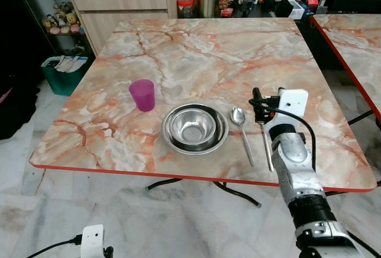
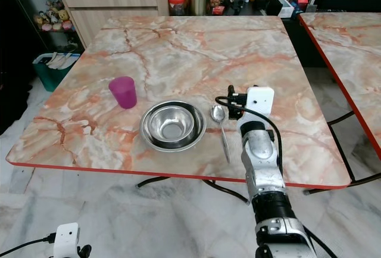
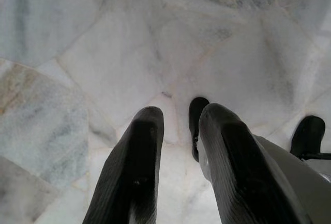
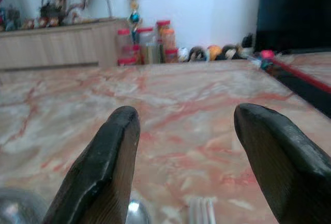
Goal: Setting the table
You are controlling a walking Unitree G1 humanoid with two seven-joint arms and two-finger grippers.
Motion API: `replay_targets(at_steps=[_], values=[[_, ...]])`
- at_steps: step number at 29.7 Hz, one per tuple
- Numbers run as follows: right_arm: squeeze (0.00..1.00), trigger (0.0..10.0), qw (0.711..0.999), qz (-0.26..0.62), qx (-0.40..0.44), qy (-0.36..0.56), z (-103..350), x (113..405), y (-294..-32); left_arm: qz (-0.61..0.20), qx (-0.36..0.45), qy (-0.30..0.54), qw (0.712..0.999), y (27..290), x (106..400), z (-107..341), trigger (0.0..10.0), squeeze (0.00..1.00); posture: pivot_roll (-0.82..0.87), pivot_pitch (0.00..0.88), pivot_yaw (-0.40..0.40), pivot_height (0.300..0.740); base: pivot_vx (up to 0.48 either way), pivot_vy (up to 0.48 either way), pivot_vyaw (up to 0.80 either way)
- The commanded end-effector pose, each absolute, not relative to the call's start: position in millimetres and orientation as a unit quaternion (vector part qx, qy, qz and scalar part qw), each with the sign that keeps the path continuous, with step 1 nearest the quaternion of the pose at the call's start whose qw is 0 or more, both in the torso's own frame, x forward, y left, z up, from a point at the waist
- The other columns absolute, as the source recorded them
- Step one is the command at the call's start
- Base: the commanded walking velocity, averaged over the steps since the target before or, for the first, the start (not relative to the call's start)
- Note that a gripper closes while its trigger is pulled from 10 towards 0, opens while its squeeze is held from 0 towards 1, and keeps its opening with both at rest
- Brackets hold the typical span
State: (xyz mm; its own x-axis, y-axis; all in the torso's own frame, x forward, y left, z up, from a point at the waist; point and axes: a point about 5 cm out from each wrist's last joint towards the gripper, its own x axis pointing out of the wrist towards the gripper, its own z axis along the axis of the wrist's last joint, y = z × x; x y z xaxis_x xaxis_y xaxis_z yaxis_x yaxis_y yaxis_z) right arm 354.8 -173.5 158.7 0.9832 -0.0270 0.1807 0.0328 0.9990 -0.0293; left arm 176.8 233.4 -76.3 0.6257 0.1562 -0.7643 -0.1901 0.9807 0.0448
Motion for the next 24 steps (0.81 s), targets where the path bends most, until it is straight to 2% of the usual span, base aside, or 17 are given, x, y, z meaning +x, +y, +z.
replay_targets(at_steps=[1, 10, 13, 16, 24], values=[[0.00, 10.0, 0.993, -0.025, -0.018, -0.113, 166.4, 351.6, -175.6, 0.099, -0.008, 0.431, 0.897, 239.9, 171.4, -77.4, 10.0, 0.00, -0.18, 0.070, 0.059, 0.740, 0.000, 0.000, 0.00], [0.00, 10.0, 0.992, -0.039, -0.023, -0.116, 165.2, 341.6, -180.4, 0.103, -0.001, 0.444, 0.890, 254.2, 166.9, -76.0, 10.0, 0.00, -0.16, 0.037, 0.075, 0.740, 0.000, 0.000, 0.00], [0.00, 10.0, 0.993, -0.040, -0.023, -0.113, 165.0, 341.2, -178.9, 0.106, -0.002, 0.447, 0.888, 258.4, 162.9, -76.3, 10.0, 0.00, -0.16, 0.037, 0.073, 0.740, 0.000, 0.247, 0.00], [0.00, 10.0, 0.993, -0.037, -0.017, -0.113, 167.1, 342.2, -175.0, 0.114, -0.001, 0.453, 0.884, 269.3, 155.6, -75.8, 10.0, 0.00, -0.13, 0.062, 0.085, 0.740, 0.000, 0.480, 0.00], [0.00, 10.0, 0.994, -0.029, -0.017, -0.107, 165.8, 342.3, -170.3, 0.128, -0.001, 0.454, 0.882, 278.7, 149.3, -74.8, 10.0, 0.00, -0.07, 0.054, 0.079, 0.740, 0.000, 0.480, 0.00]])
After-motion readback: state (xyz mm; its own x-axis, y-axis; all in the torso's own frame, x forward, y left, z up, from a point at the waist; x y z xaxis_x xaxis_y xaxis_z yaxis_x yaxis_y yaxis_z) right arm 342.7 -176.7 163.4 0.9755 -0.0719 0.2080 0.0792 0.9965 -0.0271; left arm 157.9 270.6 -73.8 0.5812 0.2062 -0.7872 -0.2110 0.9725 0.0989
